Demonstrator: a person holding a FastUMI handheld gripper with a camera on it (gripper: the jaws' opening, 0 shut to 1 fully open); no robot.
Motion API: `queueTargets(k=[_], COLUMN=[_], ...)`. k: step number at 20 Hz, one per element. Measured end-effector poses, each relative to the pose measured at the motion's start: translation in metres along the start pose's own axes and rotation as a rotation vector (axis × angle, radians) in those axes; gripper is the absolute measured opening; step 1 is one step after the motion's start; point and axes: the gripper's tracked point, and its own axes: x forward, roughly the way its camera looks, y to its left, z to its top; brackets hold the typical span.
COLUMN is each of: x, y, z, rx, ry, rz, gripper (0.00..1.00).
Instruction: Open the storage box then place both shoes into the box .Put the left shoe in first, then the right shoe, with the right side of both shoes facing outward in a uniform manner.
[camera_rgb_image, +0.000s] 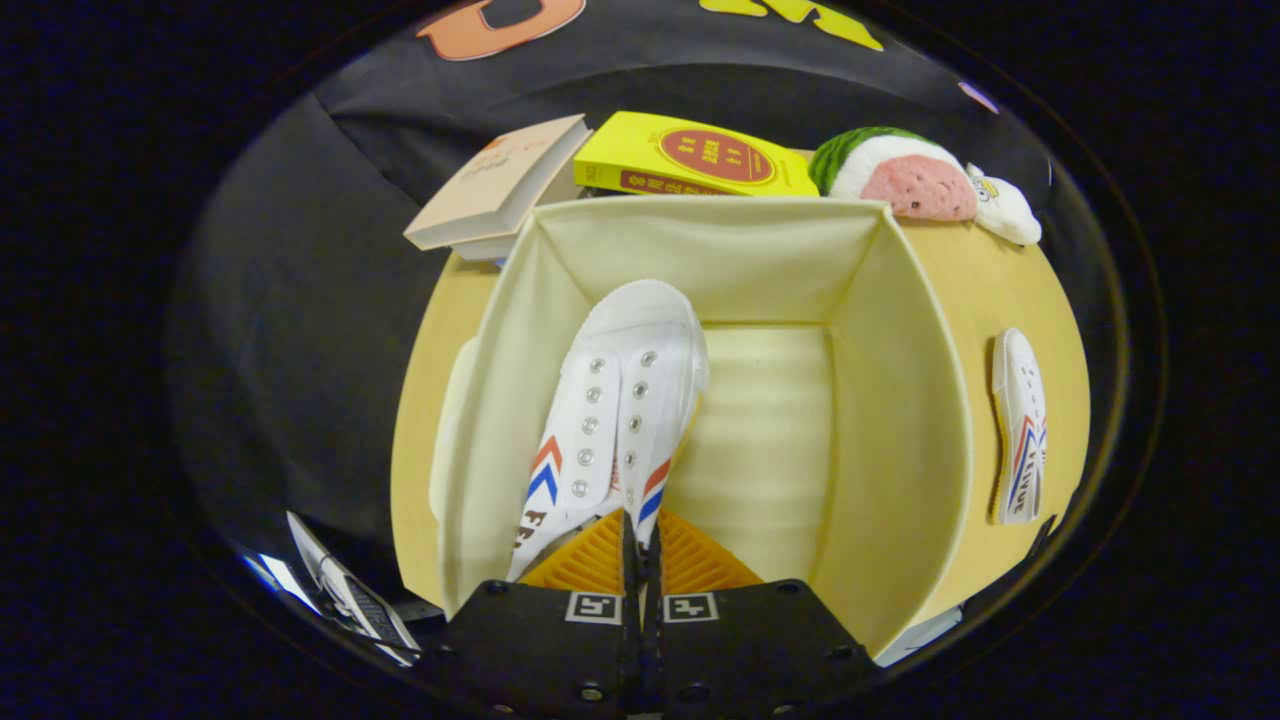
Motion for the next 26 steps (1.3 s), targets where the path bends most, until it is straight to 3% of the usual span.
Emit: queueTargets(k=[9, 14, 19, 26], x=[0.042, 0.016, -0.04, -0.125], y=[0.0, -0.008, -0.026, -0.055], z=[-0.001, 0.011, 0.017, 0.012], rx=[-0.11, -0.104, -0.158, -0.195], ry=[0.102, 0.108, 0.094, 0.079], rz=[-0.057, -0.017, -0.007, 0.112], gripper=[0.01, 0.26, 0.79, 0.95])
